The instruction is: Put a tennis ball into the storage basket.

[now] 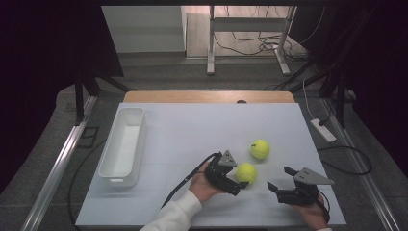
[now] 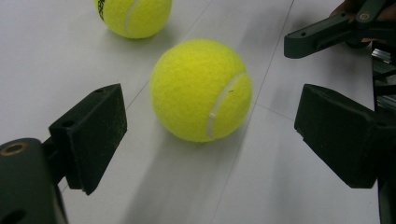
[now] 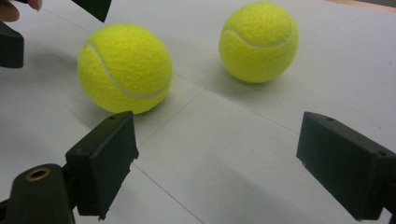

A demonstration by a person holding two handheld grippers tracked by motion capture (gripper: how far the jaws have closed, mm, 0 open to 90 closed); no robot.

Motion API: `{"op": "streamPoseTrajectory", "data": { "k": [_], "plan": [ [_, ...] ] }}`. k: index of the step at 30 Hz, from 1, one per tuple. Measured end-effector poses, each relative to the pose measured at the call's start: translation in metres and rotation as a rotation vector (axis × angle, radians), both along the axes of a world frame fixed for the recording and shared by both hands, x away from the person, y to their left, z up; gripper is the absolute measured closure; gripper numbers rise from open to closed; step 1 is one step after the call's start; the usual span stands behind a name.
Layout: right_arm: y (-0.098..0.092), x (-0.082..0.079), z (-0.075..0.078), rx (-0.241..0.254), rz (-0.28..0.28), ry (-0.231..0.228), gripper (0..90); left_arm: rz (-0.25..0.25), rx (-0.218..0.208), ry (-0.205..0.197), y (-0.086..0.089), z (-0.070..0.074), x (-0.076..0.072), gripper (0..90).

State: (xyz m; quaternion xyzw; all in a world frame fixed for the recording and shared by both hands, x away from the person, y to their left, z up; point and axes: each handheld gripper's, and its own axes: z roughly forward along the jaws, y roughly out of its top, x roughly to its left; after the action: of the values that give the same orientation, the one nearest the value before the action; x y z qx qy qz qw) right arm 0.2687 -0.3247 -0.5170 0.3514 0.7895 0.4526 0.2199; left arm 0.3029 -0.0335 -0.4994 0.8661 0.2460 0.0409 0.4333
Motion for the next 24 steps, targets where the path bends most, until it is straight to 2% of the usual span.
{"op": "streamPoseTrajectory", "data": {
  "k": [24],
  "plan": [
    [-0.001,0.000,0.000,0.007,-0.001,0.004,11.8,0.001,0.036,0.020,-0.018,-0.009,0.011,9.4]
  ]
}}
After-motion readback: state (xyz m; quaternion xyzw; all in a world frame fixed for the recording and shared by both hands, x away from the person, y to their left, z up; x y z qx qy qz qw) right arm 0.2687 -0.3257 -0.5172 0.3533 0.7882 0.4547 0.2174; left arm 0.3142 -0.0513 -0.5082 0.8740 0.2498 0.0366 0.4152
